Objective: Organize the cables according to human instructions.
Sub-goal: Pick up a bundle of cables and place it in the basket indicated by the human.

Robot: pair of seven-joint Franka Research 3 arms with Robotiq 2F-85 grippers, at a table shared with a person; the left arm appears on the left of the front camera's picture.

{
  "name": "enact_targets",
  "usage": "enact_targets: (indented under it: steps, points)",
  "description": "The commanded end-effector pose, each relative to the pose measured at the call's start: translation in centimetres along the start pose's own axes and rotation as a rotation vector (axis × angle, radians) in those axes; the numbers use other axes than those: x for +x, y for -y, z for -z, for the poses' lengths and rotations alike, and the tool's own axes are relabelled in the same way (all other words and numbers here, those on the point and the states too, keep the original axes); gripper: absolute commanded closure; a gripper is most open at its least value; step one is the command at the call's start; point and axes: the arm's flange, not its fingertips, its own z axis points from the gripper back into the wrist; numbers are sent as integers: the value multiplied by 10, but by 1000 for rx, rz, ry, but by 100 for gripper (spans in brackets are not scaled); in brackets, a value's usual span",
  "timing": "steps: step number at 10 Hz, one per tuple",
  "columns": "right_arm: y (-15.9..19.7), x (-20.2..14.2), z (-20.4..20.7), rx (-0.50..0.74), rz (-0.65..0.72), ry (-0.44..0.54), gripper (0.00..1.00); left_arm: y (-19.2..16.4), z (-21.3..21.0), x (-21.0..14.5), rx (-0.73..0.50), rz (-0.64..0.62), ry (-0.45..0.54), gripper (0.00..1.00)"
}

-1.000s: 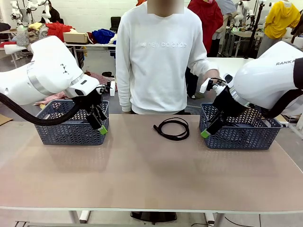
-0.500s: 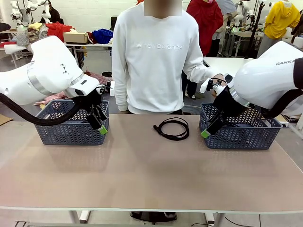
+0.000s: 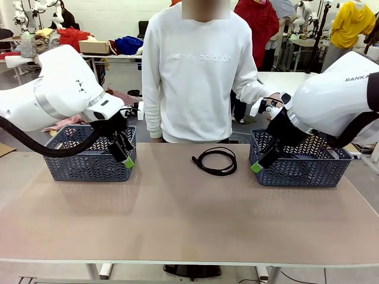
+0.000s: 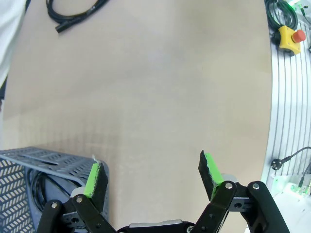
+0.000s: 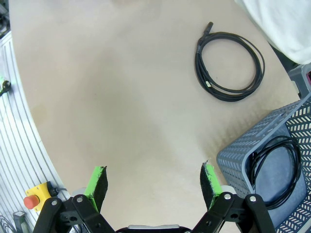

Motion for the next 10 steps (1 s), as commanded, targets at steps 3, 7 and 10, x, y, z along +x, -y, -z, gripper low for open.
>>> enact_targets:
  steps: [3,7,10]
  points:
    - [5,10,5,6,15,-30,0,-2,-2,-1,-8,3,-1,2]
    - [31,70,37,-3,9,-108,0,-2,-2,-1,-8,3,-1,2]
    - [47,107,69,-59,24,-187,0,-2,-2,-1,-8,3,-1,2]
